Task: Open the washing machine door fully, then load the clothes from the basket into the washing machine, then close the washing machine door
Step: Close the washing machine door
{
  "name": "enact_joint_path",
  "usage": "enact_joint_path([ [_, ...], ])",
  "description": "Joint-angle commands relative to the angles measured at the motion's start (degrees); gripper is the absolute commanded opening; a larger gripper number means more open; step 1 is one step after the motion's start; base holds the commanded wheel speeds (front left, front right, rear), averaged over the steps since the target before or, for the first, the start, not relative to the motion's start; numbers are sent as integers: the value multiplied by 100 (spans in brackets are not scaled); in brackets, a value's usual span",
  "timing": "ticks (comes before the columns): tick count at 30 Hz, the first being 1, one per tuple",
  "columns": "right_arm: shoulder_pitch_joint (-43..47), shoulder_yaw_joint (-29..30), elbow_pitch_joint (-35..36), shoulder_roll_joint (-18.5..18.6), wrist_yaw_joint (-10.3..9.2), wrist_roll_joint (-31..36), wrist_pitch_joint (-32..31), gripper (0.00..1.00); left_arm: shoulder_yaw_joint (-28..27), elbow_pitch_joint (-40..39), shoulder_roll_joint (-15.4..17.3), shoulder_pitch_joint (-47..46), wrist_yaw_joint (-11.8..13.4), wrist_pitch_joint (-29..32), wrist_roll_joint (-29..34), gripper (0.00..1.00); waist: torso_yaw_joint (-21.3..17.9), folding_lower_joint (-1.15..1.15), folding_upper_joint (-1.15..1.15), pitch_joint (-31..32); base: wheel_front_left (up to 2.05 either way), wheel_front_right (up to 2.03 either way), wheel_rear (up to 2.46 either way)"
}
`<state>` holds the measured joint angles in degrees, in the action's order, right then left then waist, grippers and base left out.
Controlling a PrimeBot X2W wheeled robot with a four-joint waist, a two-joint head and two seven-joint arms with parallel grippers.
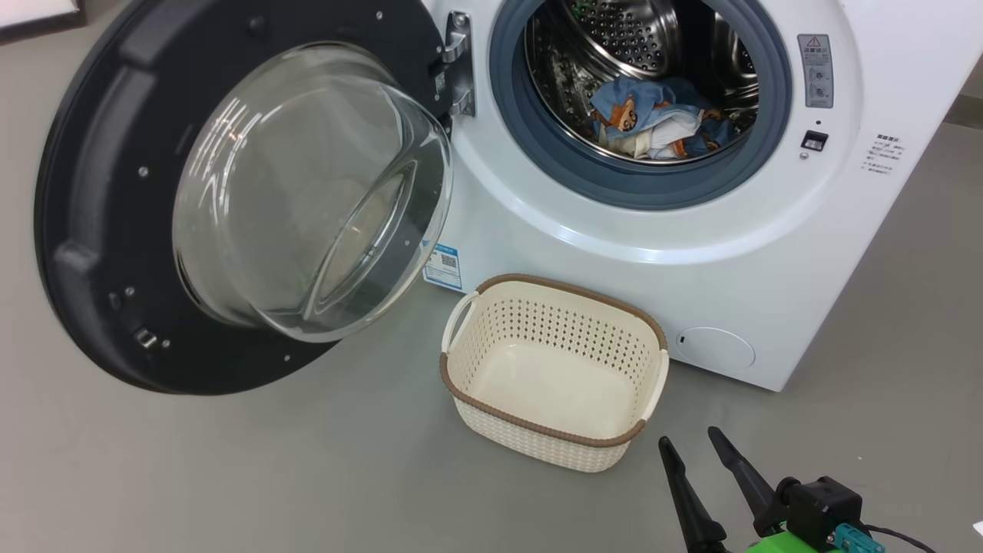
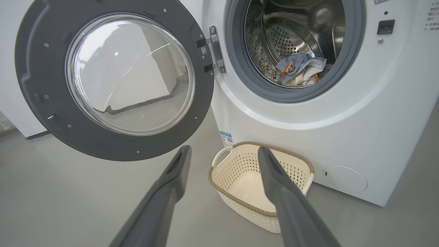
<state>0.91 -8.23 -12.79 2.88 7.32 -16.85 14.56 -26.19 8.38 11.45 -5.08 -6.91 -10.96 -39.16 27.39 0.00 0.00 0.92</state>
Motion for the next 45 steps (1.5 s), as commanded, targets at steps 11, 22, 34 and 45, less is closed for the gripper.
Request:
enact_joint_path([
  [11, -190, -116, 113, -1, 17, 43, 44, 100, -639, 856, 1342, -1566, -50, 663, -1207, 0, -211, 0, 0, -167, 0, 0, 0],
  [22, -328, -101, 80, -1, 17, 117, 44, 100, -868, 2479, 2028, -2524, -56, 1445, -2372, 0, -434, 0, 0, -335, 0, 0, 0],
  [34, -463, -90, 69, -1, 17, 210, 44, 100, -1121, 3549, 2432, -2940, -58, 2591, -3668, 0, -721, 0, 0, -544, 0, 0, 0],
  [45, -535, -65, 59, -1, 17, 269, 44, 100, -1281, 3751, 2401, -2988, -58, 3162, -4293, 0, -942, 0, 0, -688, 0, 0, 0],
])
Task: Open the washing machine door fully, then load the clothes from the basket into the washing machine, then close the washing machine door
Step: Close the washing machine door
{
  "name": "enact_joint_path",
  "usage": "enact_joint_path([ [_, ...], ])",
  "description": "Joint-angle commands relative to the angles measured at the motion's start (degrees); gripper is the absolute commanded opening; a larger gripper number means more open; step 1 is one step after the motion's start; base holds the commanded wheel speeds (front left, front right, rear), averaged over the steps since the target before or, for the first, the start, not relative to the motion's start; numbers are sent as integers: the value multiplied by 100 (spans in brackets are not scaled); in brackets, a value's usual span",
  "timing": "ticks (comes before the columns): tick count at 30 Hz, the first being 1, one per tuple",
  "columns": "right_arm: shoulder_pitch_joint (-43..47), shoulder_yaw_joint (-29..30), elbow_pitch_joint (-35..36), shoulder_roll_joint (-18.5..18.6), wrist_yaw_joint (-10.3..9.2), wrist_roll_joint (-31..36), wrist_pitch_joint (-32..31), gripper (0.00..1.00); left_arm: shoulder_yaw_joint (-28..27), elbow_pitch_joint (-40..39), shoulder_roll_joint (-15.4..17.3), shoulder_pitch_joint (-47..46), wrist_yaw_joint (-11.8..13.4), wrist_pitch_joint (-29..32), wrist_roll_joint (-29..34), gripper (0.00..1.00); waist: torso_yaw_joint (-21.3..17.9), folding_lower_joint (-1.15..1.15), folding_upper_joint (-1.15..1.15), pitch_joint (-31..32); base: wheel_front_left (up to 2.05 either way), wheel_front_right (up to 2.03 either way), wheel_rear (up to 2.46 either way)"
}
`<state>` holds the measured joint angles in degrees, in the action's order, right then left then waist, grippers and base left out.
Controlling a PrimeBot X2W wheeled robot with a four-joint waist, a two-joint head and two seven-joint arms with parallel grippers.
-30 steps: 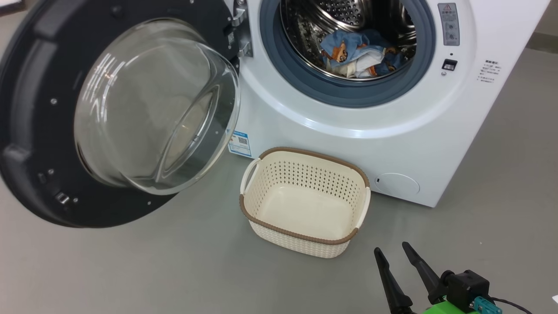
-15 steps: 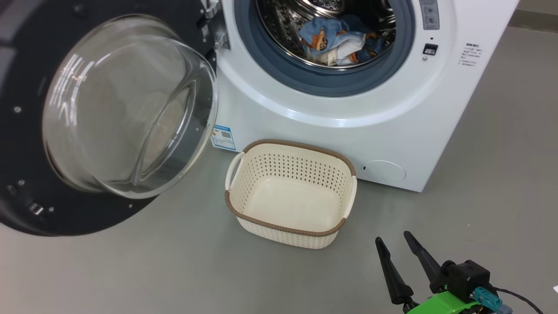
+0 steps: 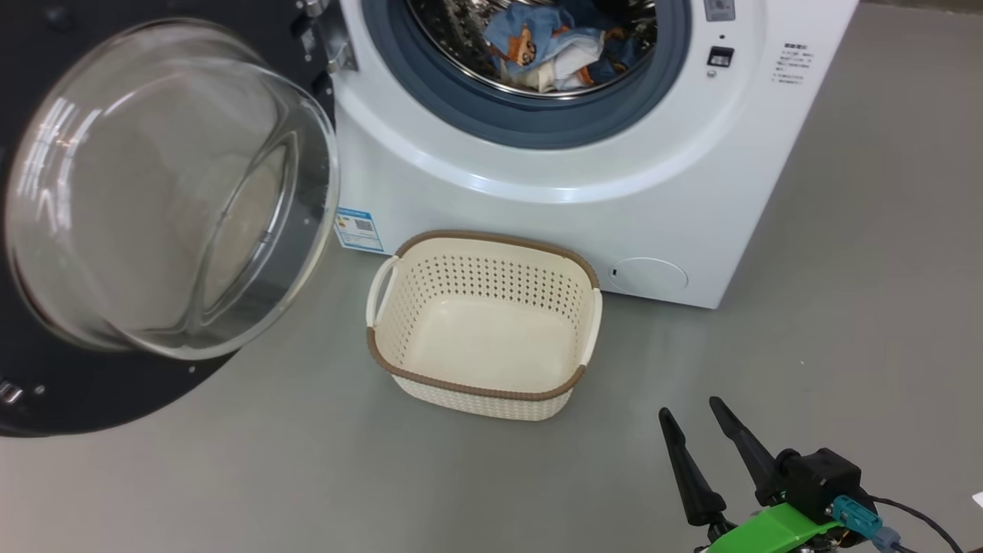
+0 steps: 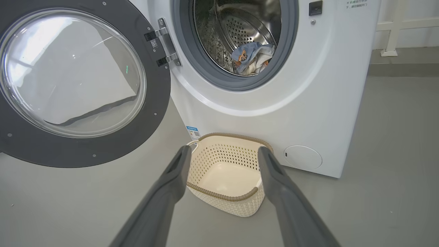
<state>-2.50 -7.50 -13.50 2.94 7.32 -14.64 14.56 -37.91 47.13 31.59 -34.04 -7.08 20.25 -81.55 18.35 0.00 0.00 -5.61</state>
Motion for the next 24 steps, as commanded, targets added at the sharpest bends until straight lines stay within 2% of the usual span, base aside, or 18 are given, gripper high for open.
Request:
enact_joint_path([
  [1, -205, -145, 134, -6, 17, 54, 44, 100, -134, -105, 378, -79, -40, 61, -98, 0, -67, 0, 0, -50, 0, 0, 0],
  [24, -292, -163, 149, -6, 17, 55, 44, 100, 6, -141, 183, 182, -40, 431, -378, 0, -346, 0, 0, -206, 0, 0, 0],
])
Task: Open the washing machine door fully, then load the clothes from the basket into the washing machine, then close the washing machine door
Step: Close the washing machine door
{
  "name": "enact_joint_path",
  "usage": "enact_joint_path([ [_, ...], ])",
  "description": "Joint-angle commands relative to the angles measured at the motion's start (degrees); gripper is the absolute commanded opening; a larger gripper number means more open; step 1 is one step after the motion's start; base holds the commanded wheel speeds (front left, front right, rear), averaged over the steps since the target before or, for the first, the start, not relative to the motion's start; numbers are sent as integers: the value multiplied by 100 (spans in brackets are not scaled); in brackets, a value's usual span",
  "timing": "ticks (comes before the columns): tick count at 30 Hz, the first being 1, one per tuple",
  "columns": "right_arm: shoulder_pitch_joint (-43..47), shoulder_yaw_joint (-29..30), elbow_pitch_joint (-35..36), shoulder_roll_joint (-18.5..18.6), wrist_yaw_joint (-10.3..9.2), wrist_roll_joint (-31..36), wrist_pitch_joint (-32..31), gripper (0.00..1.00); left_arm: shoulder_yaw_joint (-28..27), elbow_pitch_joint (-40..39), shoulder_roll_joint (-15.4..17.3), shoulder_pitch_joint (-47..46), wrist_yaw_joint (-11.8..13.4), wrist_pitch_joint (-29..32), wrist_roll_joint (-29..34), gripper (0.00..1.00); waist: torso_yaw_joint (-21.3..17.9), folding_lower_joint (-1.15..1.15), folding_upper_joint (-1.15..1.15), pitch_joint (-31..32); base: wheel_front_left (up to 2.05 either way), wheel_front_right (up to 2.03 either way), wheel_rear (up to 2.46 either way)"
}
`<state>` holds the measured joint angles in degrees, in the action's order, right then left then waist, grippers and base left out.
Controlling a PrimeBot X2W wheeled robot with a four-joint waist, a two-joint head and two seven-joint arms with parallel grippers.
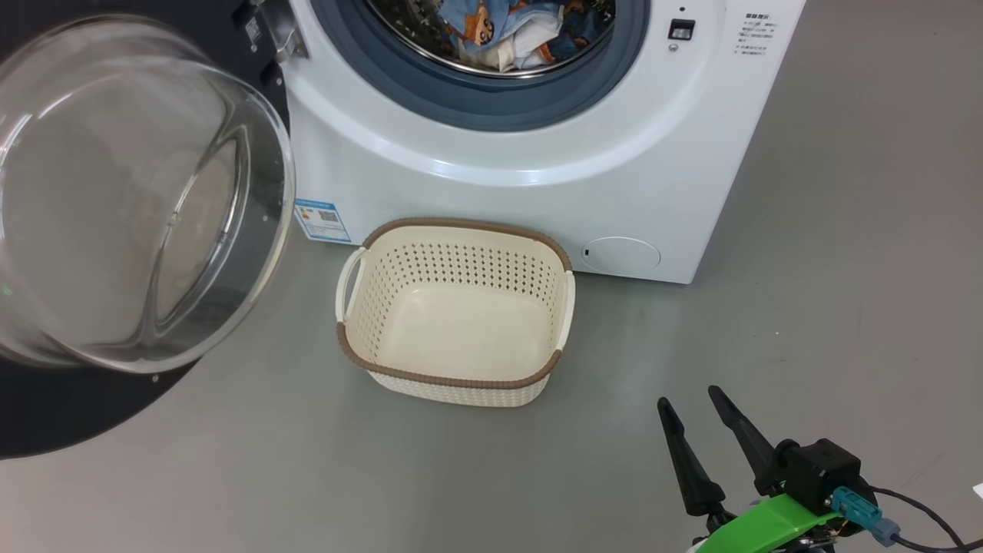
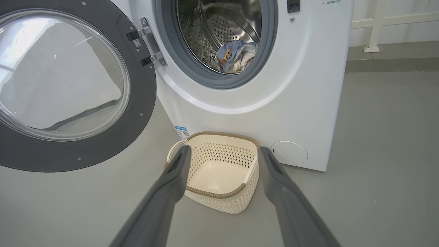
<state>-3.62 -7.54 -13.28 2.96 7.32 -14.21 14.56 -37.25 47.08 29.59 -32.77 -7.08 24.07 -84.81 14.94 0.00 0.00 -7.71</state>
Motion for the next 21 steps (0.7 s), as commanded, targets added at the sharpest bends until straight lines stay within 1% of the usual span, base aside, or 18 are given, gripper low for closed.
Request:
enact_joint_path([
  [1, -181, -161, 125, -8, 17, 12, 44, 100, -39, -145, 386, 66, -40, 78, -48, 0, -13, 0, 0, 7, 0, 0, 0],
  [5, -171, -158, 115, -8, 17, 6, 44, 100, 11, -131, 376, 93, -40, 187, -64, 0, -42, 0, 0, 22, 0, 0, 0],
  [21, -154, -177, 120, -8, 17, -28, 44, 100, 105, -74, 415, 105, -41, 223, -28, 0, -213, 0, 0, 21, 0, 0, 0],
])
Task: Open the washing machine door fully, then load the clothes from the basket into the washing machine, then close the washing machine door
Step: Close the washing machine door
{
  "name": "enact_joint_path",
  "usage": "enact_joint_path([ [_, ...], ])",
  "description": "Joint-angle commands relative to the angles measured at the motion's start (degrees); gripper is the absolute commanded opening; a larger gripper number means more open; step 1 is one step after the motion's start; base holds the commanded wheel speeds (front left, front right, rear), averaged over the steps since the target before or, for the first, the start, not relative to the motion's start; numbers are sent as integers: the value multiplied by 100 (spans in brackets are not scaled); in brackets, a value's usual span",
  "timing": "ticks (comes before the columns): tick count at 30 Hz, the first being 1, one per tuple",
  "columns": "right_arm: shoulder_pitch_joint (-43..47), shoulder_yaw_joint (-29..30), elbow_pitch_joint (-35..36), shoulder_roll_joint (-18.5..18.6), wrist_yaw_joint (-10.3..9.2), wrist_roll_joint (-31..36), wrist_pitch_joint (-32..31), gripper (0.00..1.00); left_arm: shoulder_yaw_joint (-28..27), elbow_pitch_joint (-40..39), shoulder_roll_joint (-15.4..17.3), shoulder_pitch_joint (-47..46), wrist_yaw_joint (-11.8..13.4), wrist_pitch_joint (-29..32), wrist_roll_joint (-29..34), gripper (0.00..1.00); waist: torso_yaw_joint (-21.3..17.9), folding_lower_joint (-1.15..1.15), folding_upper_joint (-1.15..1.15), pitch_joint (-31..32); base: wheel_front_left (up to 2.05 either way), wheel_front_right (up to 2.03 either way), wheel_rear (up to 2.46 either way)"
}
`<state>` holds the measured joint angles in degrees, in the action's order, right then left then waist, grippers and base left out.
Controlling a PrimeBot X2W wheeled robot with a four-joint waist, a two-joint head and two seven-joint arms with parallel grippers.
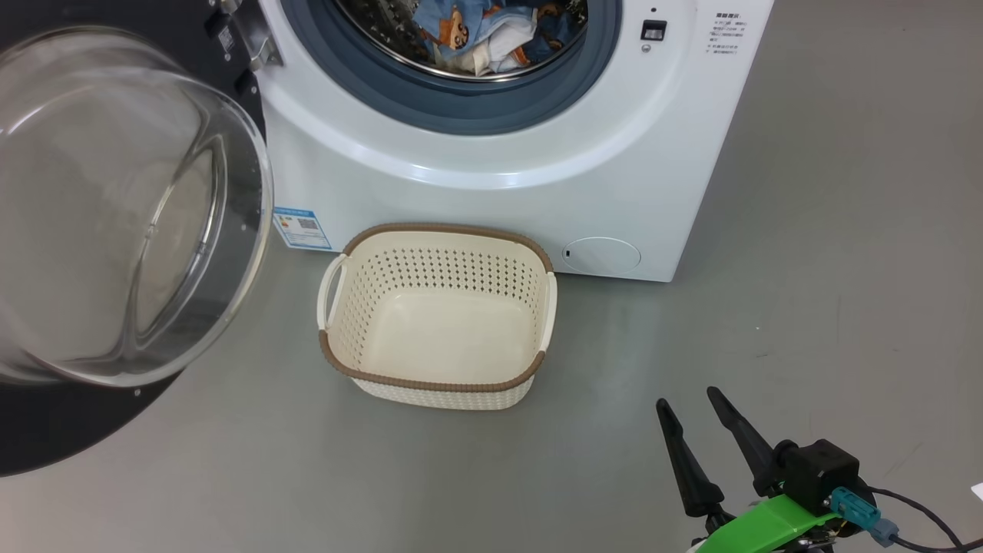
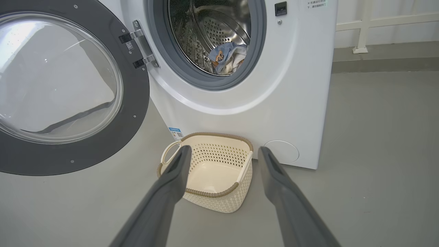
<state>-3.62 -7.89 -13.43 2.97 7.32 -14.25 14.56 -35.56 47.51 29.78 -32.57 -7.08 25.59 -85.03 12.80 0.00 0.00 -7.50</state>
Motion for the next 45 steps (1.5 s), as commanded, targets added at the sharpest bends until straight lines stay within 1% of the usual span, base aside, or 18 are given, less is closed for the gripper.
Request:
enact_joint_path([
  [1, -137, -133, 140, -10, 17, -24, 44, 100, -60, -114, 390, 87, -41, 106, -25, 0, -5, 0, 0, 1, 0, 0, 0],
  [6, -109, -128, 148, -10, 17, -44, 44, 100, 10, -152, 373, 127, -41, 375, -85, 0, 19, 0, 0, 0, 0, 0, 0],
  [13, -128, -171, 101, -10, 17, -87, 44, 100, 83, -304, 283, 273, -41, 982, -290, 0, 110, 0, 0, -26, 0, 0, 0],
  [19, -137, -185, 51, -10, 17, -125, 44, 100, 99, -555, 210, 445, -41, 1736, -601, 0, 170, 0, 0, -11, 0, 0, 0],
  [23, -125, -187, 9, -10, 17, -147, 44, 100, 120, -752, 166, 632, -39, 2380, -853, 0, 207, 0, 0, 14, 0, 0, 0],
  [28, -117, -200, -37, -10, 17, -185, 44, 100, 179, -1125, 64, 864, 78, 3148, -1164, 0, 252, 0, 0, 31, 0, 0, 0],
  [33, -138, -236, -70, -10, 17, -220, 44, 100, 184, -1716, -152, 1116, 219, 3645, -1456, 0, 267, 0, 0, 32, 0, 0, 0],
  [35, -145, -253, -82, -10, 17, -232, 44, 100, 172, -1993, -250, 1244, 283, 3775, -1550, 0, 259, 0, 0, 35, 0, 0, 0],
  [36, -145, -253, -82, -10, 17, -232, 44, 100, 172, -1993, -250, 1244, 283, 3775, -1550, 0, 259, 0, 0, 35, 0, 0, 0],
  [40, -141, -271, -93, -10, 17, -263, 44, 100, 179, -2606, -442, 1534, 433, 4060, -1727, 0, 237, 0, 0, 35, 0, 0, 0],
  [45, -138, -276, -102, -10, 17, -296, 44, 100, 201, -3446, -865, 1879, 555, 4232, -1944, 0, 207, 0, 0, 26, 0, 0, 0],
])
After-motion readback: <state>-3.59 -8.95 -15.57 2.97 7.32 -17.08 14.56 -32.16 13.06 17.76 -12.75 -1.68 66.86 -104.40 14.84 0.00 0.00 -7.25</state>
